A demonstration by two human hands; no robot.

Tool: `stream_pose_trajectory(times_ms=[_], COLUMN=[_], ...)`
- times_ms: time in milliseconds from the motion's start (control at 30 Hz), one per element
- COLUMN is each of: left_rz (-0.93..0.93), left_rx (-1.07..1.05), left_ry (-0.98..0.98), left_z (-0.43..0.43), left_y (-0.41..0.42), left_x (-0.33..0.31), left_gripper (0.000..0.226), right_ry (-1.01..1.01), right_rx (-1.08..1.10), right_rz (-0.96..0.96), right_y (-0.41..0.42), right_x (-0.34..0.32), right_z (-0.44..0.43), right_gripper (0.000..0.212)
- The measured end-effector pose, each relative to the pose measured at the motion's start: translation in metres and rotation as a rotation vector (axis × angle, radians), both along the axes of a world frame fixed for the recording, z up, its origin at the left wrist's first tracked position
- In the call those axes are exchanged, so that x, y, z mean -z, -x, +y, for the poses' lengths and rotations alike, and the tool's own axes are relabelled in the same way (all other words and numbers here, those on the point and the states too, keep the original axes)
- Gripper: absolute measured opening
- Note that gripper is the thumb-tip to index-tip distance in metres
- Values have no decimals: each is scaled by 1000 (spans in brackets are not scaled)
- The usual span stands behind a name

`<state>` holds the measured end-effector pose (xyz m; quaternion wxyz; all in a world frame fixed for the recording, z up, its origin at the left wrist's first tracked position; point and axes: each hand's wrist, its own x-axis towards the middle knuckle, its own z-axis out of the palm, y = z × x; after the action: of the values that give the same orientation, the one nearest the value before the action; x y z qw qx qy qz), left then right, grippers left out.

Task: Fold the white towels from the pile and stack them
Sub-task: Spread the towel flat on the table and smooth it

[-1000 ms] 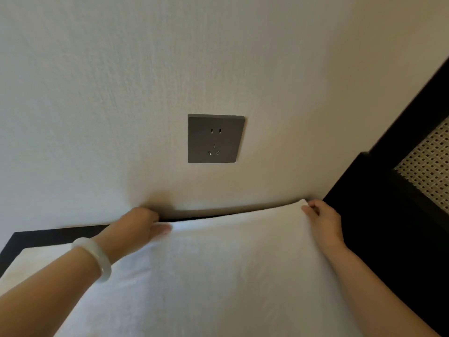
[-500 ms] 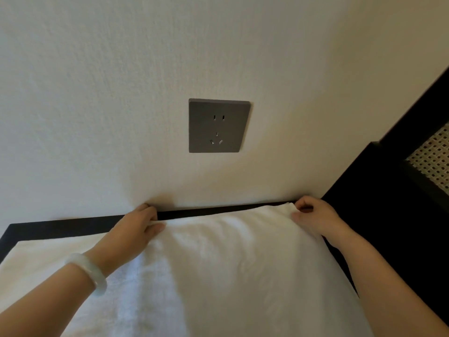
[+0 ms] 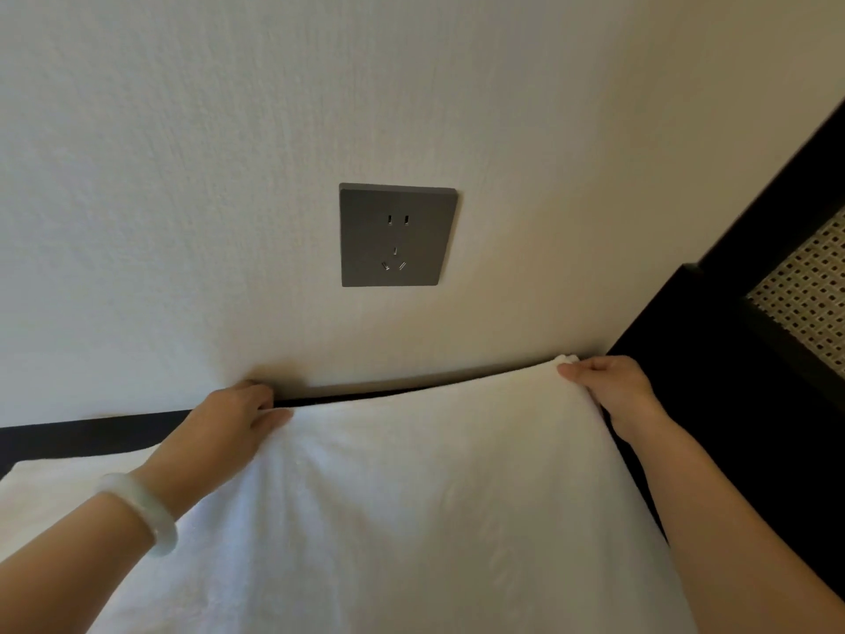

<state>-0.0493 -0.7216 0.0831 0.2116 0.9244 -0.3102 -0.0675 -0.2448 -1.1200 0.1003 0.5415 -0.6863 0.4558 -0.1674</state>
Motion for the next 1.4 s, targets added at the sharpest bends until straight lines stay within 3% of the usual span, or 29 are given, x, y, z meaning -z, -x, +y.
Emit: stream_pose_trajectory(times_ms=[133,267,333,500,633,733,833,900,1000,1067,1200,1400], left_rz=[120,311,319,60,-66,-266,-449,-406,-297,-270,-277,-224], left_rx=[73,143,158,89,59,12,29,129,180,162,137,183], left_ry=[19,-85,-143,-217,-62,-108,-136,-114,-171,-171,-170,-152], left_z=[-3,-1,-1,-10,0,2,-11,-19,-21,-20,-23,-30], left_y=[4,-6,-13,-7,6,21,62,95,129,134,137,185], left_x=[-3,-13,-17,-1,10,3,-2,7,21,25,20,30], left_gripper=[33,39,37,34,32,30,38,50,61,61,66,70], right_ry=[175,166,196,378,661,884,716,566,524,475,432,394], right_rx=[-78,-96,-71,-23,-65,-111,-99,-59,-73,-82,-135,-62], right_rz=[113,38,31,63,117,312,343,281,257,350,713,699], right_y=[-2,2,2,-9,-5,-2,3,19,70,110,167,179], right_x=[18,23,23,29,41,42,29,16,-4,-10,4,12], right_z=[0,-5,-9,-4,12,14,14,17,36,54,88,94], right_gripper=[14,14,17,16,14,26,31,27,3,12,17,29])
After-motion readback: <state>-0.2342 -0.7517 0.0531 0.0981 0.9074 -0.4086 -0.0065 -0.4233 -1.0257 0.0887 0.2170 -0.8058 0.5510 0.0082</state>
